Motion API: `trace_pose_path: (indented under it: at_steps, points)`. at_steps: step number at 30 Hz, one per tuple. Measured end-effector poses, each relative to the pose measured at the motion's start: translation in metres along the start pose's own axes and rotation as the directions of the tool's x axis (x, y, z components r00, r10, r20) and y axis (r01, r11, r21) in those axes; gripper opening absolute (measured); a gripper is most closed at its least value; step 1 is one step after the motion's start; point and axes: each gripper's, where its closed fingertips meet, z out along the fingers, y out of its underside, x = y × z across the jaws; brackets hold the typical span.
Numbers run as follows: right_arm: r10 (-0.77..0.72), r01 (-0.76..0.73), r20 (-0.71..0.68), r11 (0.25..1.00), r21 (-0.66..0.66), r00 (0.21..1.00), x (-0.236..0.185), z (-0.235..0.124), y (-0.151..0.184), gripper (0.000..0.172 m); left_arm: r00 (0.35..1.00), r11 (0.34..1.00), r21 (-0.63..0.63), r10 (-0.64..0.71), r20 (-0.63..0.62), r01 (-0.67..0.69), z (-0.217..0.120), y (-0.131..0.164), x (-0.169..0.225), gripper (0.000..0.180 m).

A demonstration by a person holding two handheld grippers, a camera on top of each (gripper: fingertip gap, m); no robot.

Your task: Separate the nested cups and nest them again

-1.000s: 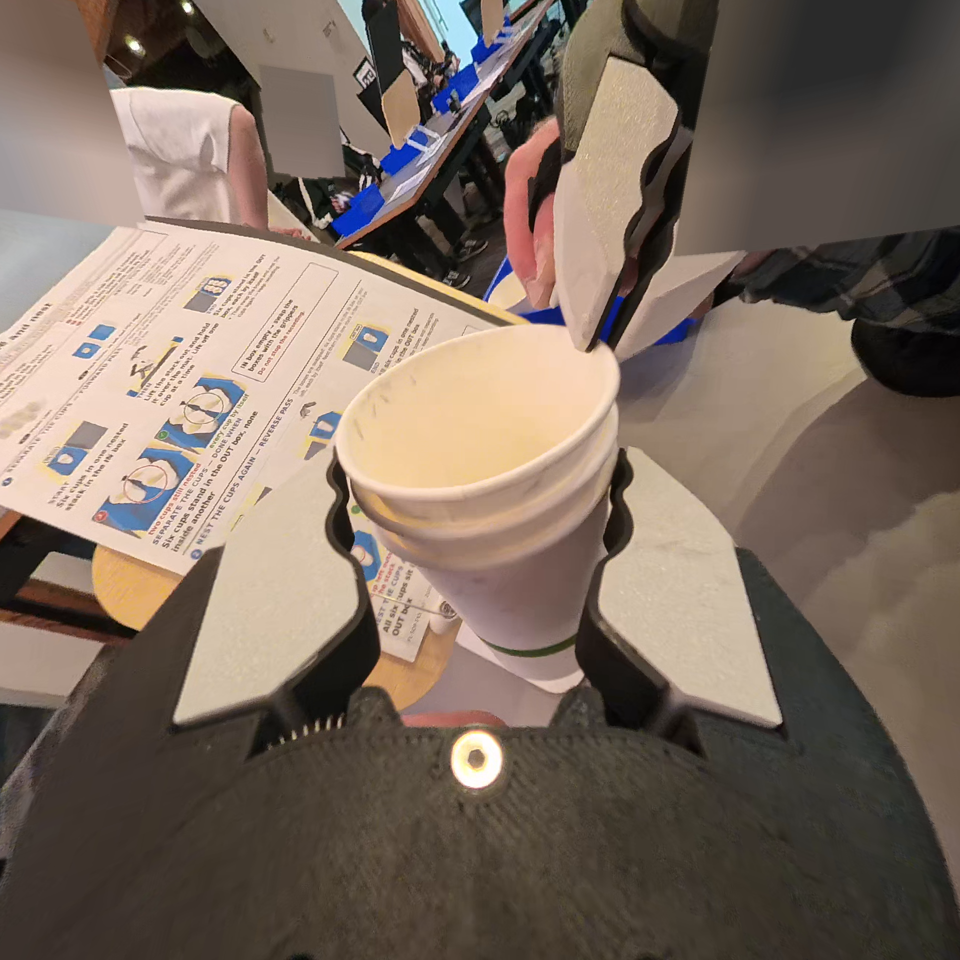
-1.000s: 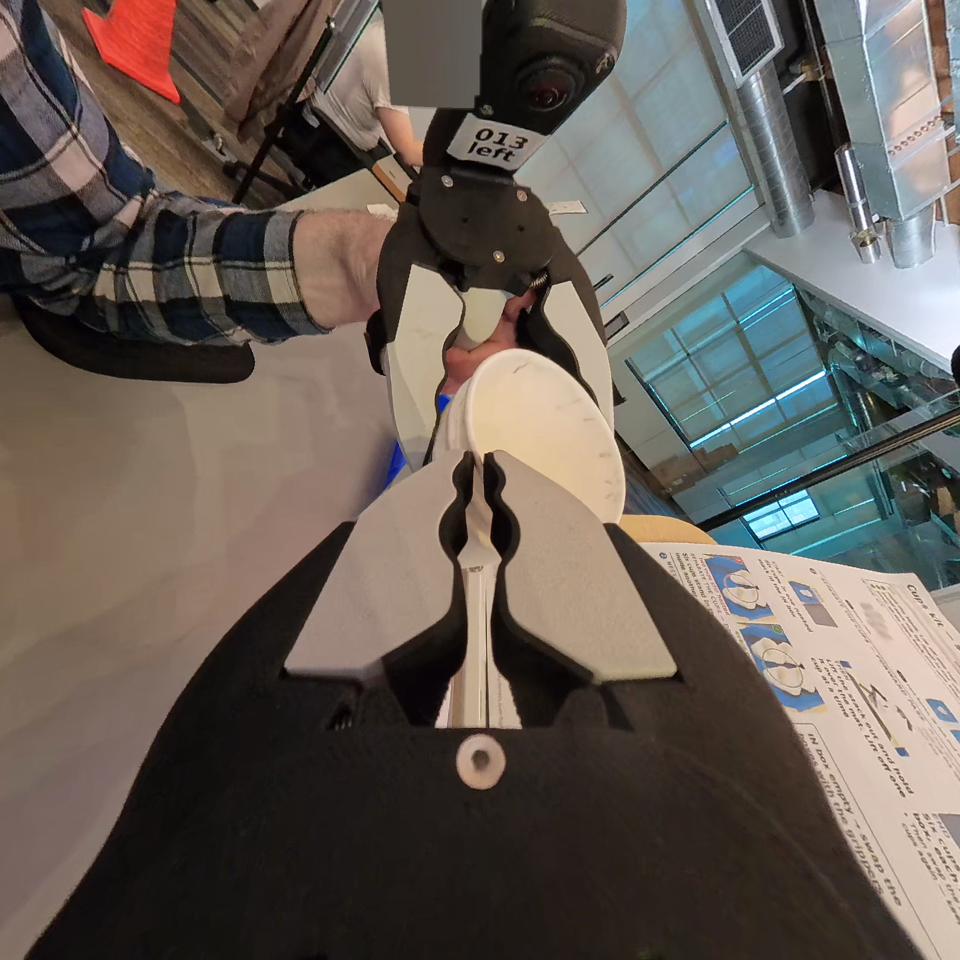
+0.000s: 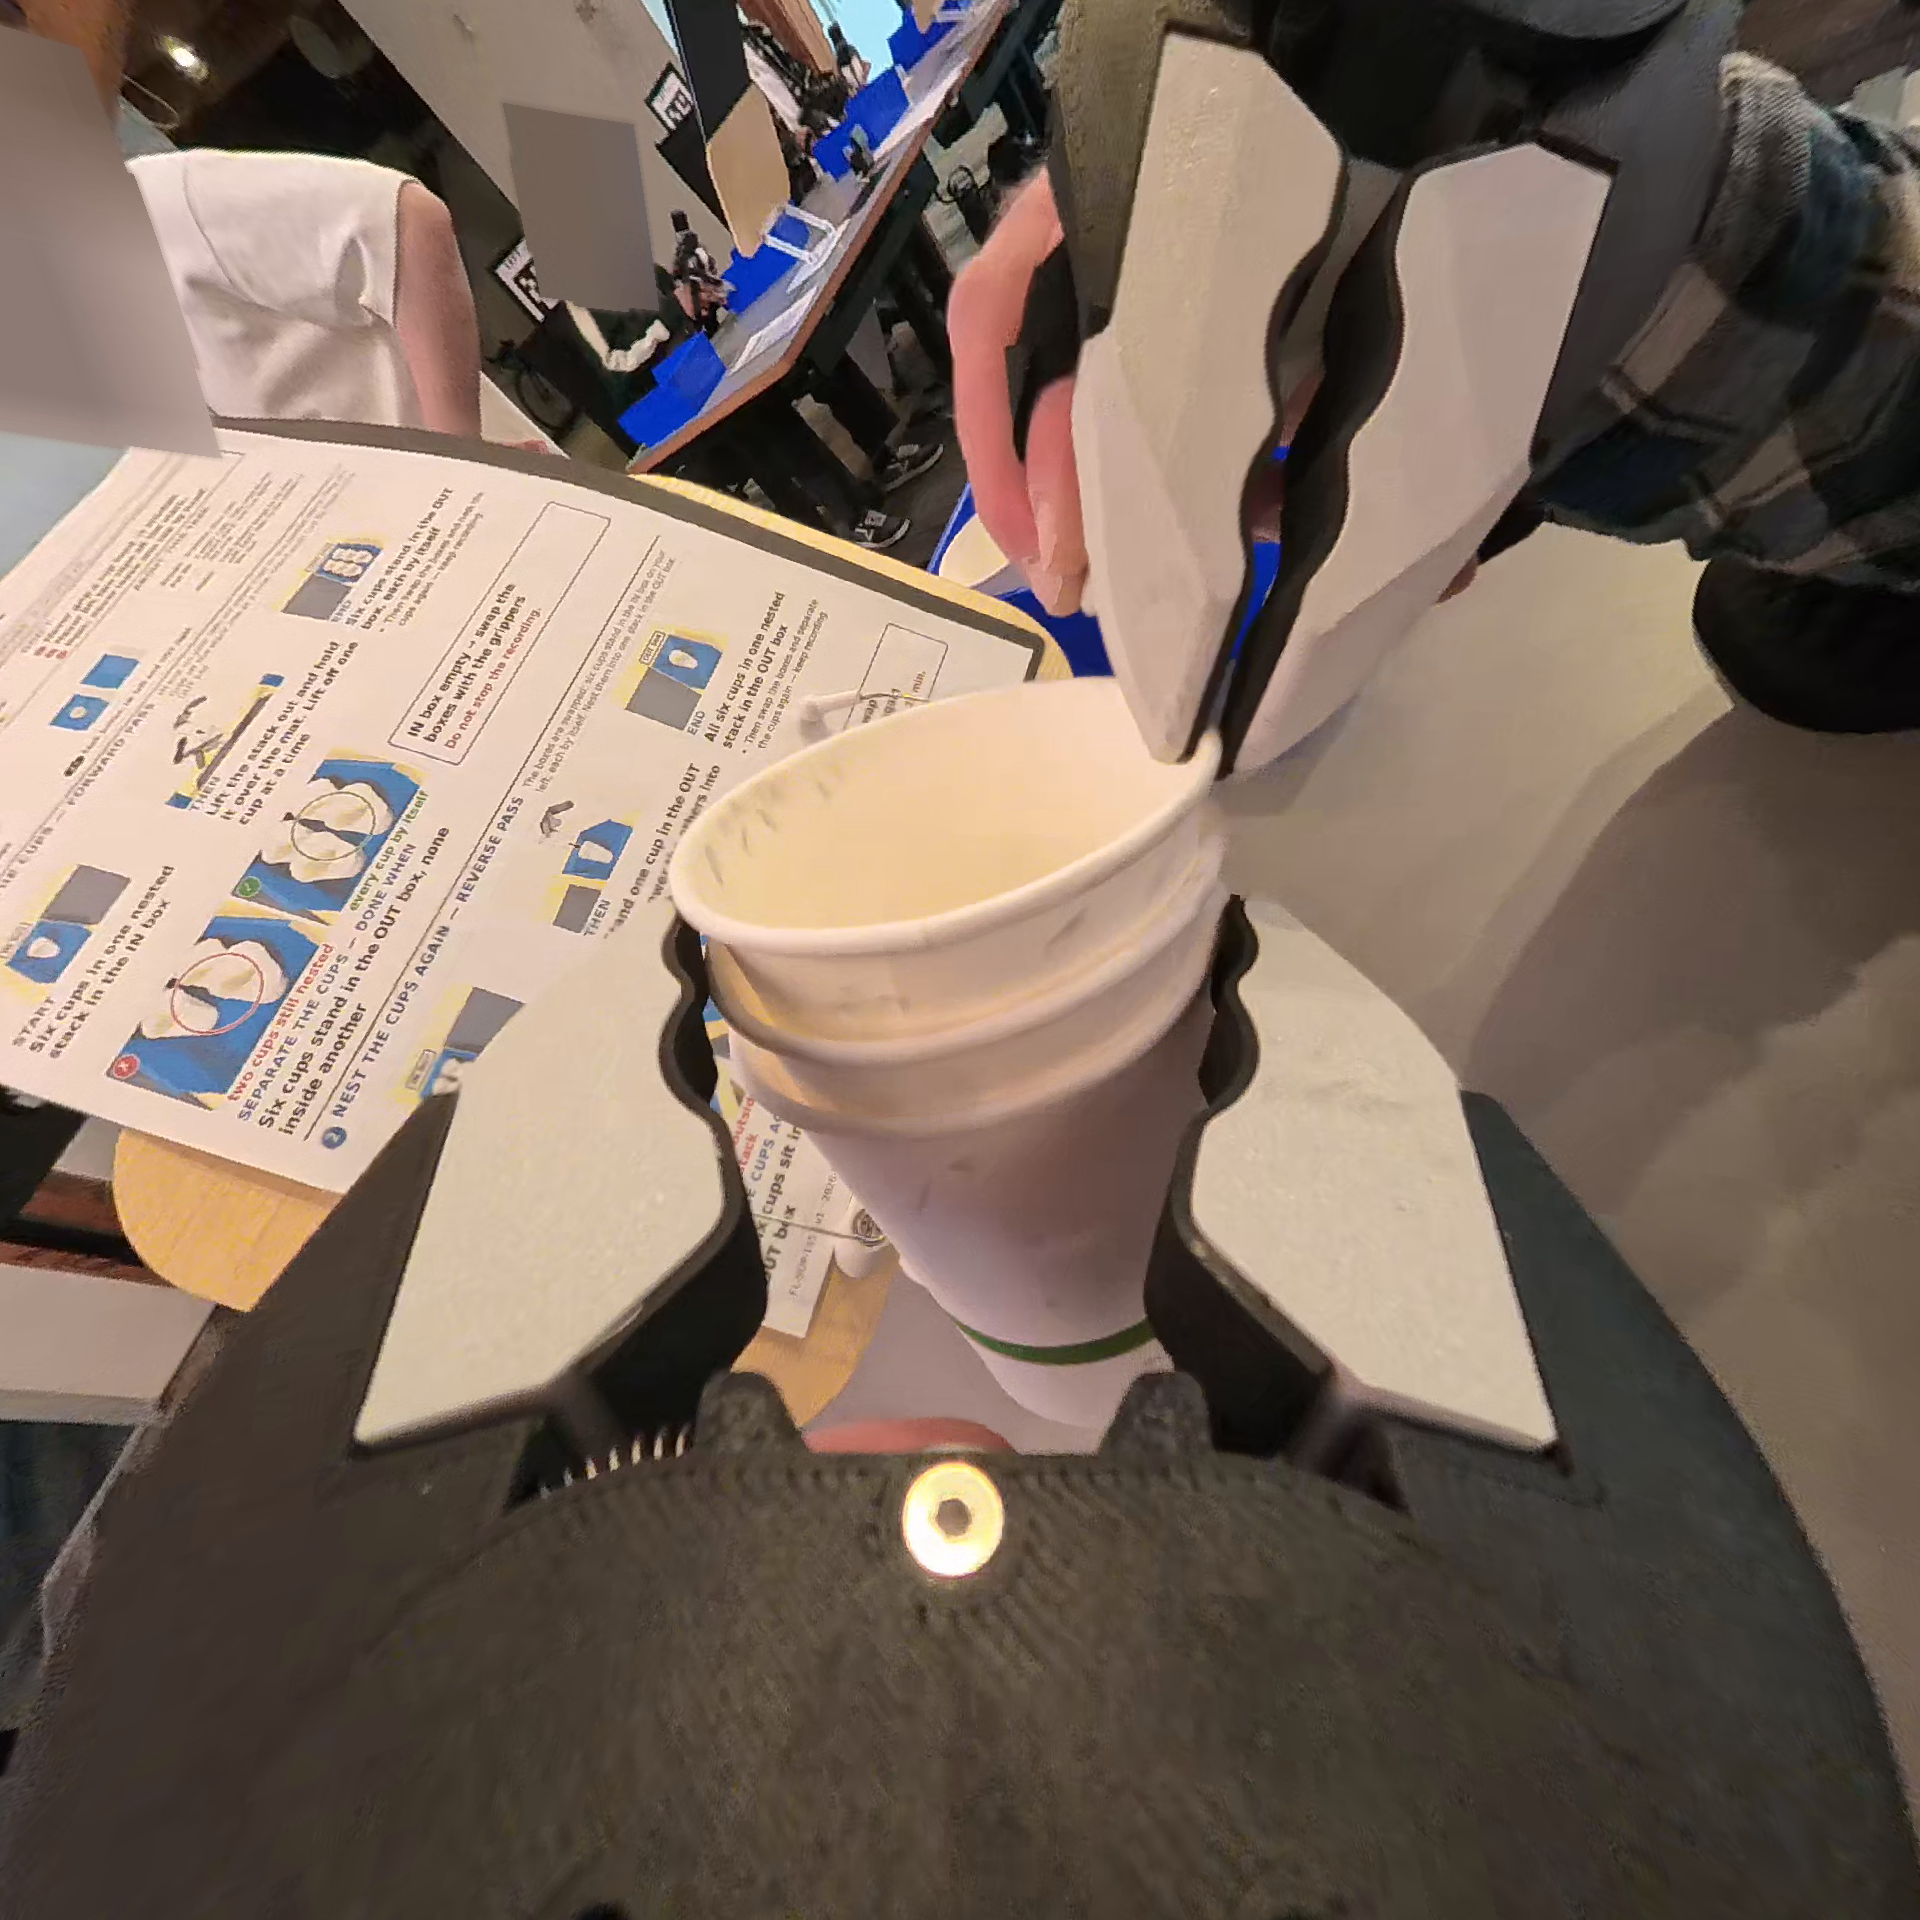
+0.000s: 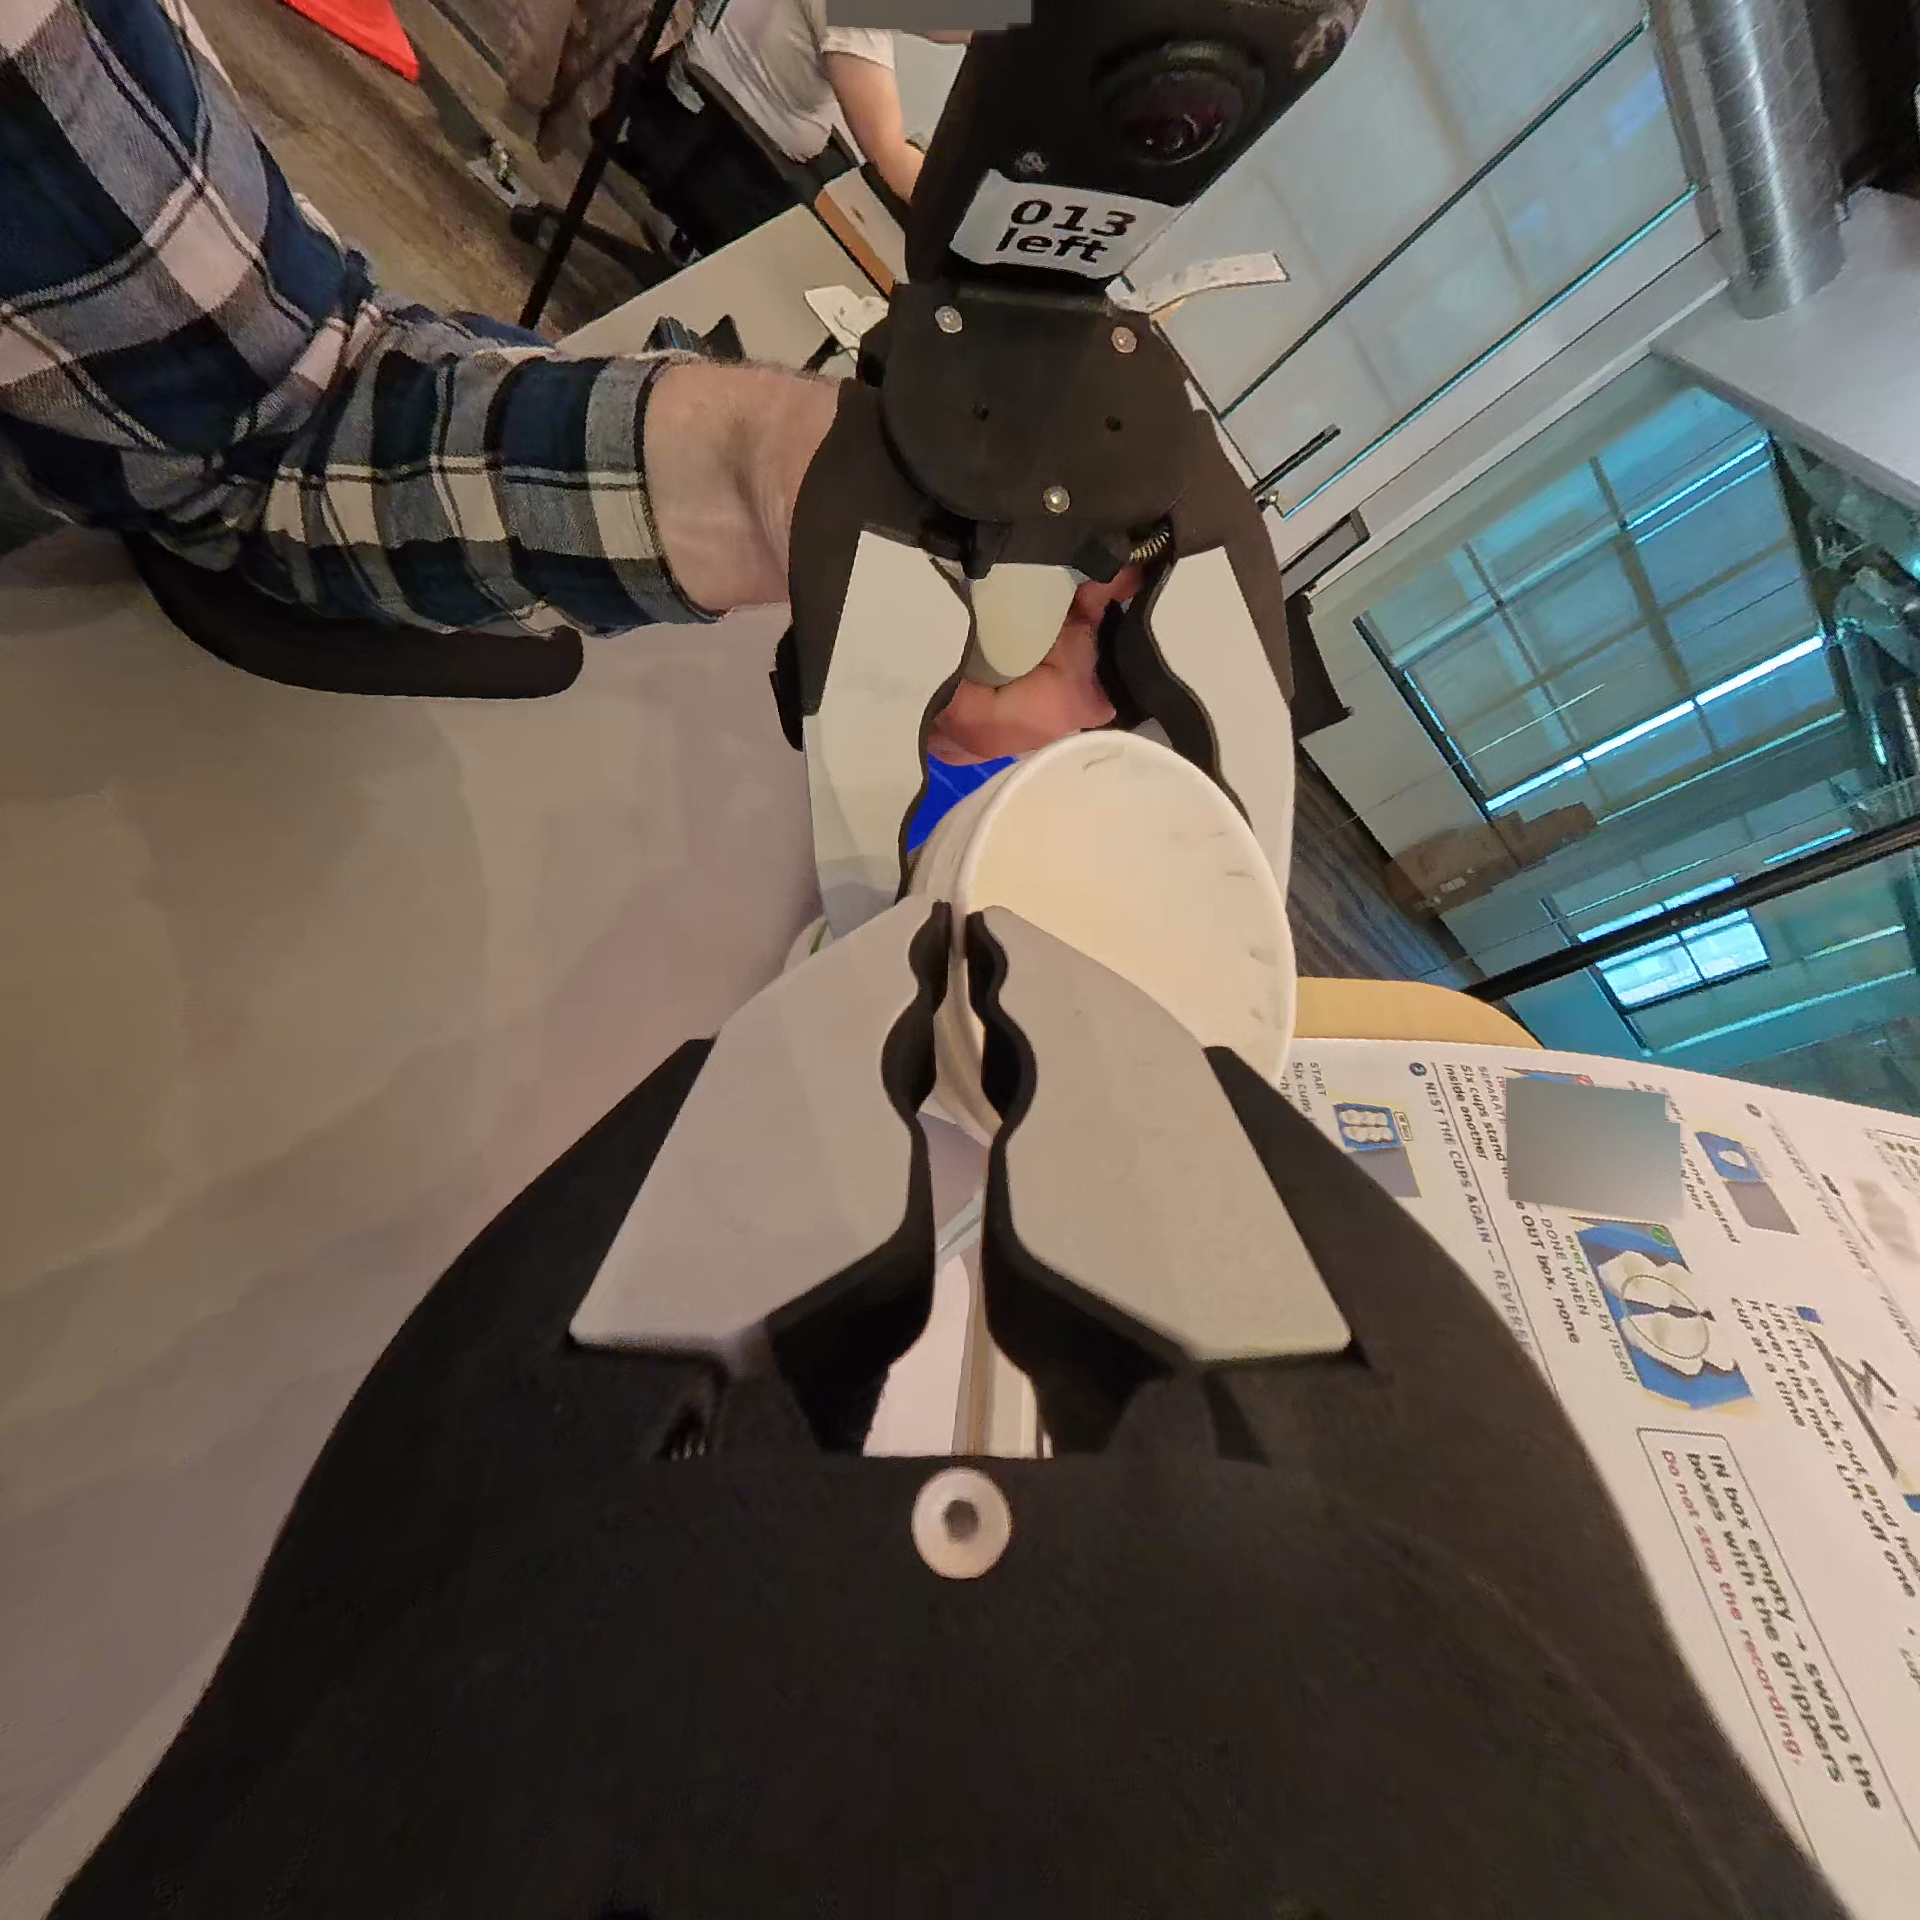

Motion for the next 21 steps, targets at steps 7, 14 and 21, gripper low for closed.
trace_pose_path:
  at_steps: [7,14,21]
  points:
    - [0.06,-0.06,-0.006,0.998,-0.035,0.998,0.002,0.007,0.004,0.011,0.998,0.998,-0.038,0.052,0.034,-0.051,0.0,0.002,0.0,0.092]
    - [0.098,-0.098,0.003,0.994,-0.047,0.995,0.0,0.013,0.004,0.003,0.986,0.987,-0.108,0.129,0.103,-0.118,0.0,0.006,-0.005,0.092]
    - [0.077,-0.077,-0.016,0.997,0.011,0.997,0.004,0.012,0.001,0.003,0.987,0.991,-0.082,0.118,0.113,-0.109,-0.001,0.003,-0.008,0.092]
